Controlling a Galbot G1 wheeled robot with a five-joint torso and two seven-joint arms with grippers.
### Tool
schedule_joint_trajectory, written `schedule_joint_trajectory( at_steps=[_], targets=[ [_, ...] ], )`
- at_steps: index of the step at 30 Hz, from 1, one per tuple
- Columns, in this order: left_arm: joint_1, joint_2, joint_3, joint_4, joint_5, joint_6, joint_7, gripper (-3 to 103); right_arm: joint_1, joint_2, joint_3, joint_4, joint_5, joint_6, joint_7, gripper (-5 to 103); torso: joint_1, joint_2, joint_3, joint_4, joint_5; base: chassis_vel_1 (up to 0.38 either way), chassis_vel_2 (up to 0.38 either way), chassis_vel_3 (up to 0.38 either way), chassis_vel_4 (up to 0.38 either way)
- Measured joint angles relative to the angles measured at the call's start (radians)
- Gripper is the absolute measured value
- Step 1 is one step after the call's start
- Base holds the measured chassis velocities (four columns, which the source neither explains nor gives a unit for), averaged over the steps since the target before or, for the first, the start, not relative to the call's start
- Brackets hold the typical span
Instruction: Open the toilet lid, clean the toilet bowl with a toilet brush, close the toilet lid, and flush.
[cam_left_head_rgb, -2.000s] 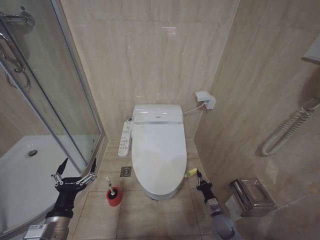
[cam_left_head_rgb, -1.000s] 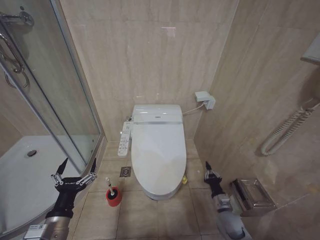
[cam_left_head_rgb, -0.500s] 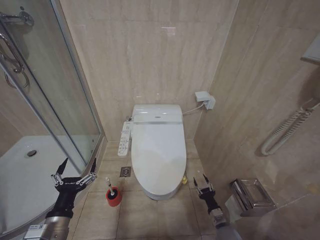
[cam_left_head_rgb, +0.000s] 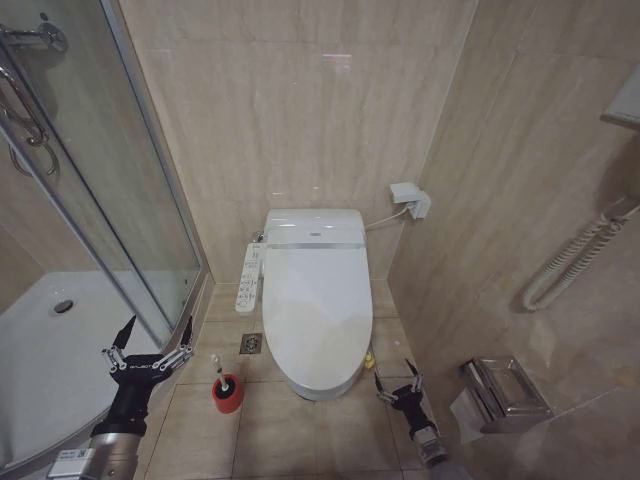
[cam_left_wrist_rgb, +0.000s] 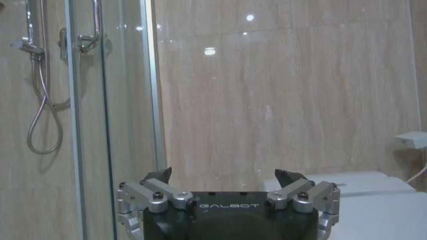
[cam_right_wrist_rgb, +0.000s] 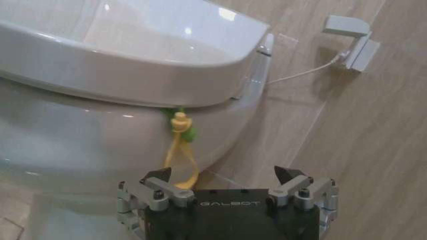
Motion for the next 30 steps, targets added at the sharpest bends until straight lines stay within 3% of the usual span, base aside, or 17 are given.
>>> schedule_joint_trajectory(
  at_steps=[24, 30],
  targets=[
    [0.0, 0.0, 0.0, 0.0, 0.0, 0.0, 0.0, 100, 0.052, 0.039, -0.049, -0.039, -0.002, -0.001, 0.021, 100, 0.0, 0.0, 0.0, -0.0001, -0.0002, 0.0, 0.0, 0.0, 0.0],
    [0.0, 0.0, 0.0, 0.0, 0.0, 0.0, 0.0, 100, 0.076, 0.062, -0.052, -0.068, -0.009, -0.002, 0.031, 100, 0.0, 0.0, 0.0, -0.0012, -0.0008, 0.0, 0.0, 0.0, 0.0]
  ],
)
